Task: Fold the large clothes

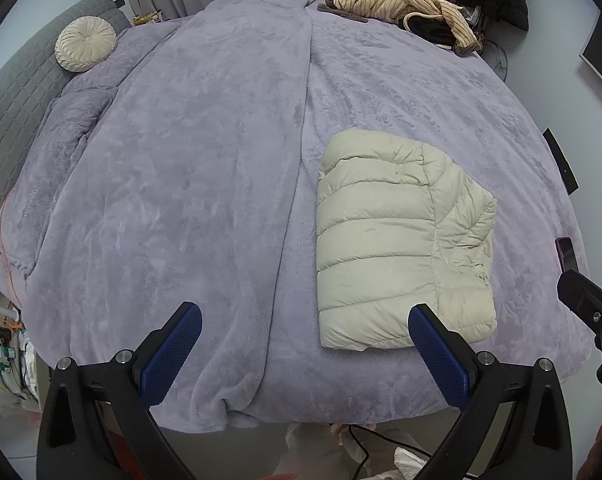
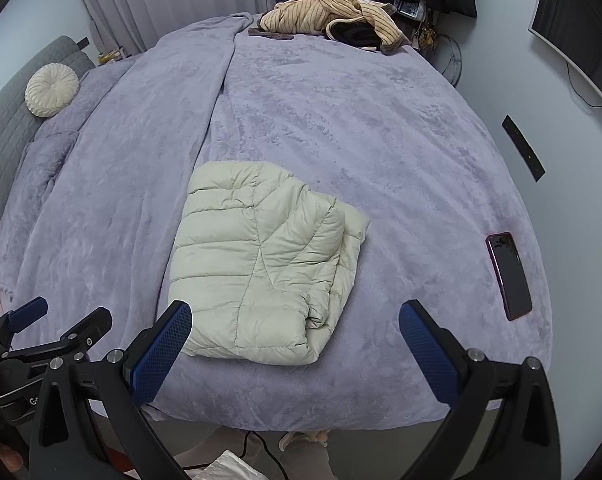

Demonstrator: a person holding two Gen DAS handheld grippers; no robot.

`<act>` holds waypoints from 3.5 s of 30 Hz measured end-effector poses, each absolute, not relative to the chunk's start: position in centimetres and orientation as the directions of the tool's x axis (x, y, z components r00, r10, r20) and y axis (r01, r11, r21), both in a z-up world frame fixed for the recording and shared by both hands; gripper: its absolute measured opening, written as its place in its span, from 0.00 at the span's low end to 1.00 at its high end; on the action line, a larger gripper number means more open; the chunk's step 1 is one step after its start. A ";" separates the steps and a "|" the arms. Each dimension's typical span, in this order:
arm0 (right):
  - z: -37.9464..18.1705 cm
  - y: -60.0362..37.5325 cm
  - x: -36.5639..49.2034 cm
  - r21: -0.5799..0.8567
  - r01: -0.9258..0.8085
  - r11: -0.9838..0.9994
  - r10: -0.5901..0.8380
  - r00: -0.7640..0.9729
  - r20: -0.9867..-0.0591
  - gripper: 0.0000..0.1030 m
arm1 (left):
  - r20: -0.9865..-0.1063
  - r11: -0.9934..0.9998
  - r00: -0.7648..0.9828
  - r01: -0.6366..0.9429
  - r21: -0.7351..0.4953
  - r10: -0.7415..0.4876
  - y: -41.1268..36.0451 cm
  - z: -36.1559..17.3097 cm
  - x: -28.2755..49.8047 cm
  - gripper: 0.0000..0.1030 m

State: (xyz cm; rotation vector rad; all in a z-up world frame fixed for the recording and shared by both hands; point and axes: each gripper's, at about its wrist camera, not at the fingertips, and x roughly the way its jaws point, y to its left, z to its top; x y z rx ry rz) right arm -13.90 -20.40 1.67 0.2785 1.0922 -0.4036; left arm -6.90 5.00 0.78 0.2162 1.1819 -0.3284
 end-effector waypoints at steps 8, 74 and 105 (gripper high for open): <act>1.9 -20.7 -13.9 0.016 0.457 0.890 -0.187 0.395 -0.899 1.00 | -0.930 0.927 0.340 0.376 0.000 -0.137 4.3 0.9 -6.9 1.00; 2.0 -21.5 -13.9 0.011 0.461 0.887 -0.192 0.390 -0.900 1.00 | -0.905 0.920 0.399 0.390 0.019 -0.151 4.0 2.6 -7.5 1.00; 2.0 -21.3 -13.9 0.010 0.463 0.886 -0.193 0.389 -0.901 1.00 | -0.906 0.922 0.399 0.386 0.022 -0.146 4.1 2.7 -7.5 1.00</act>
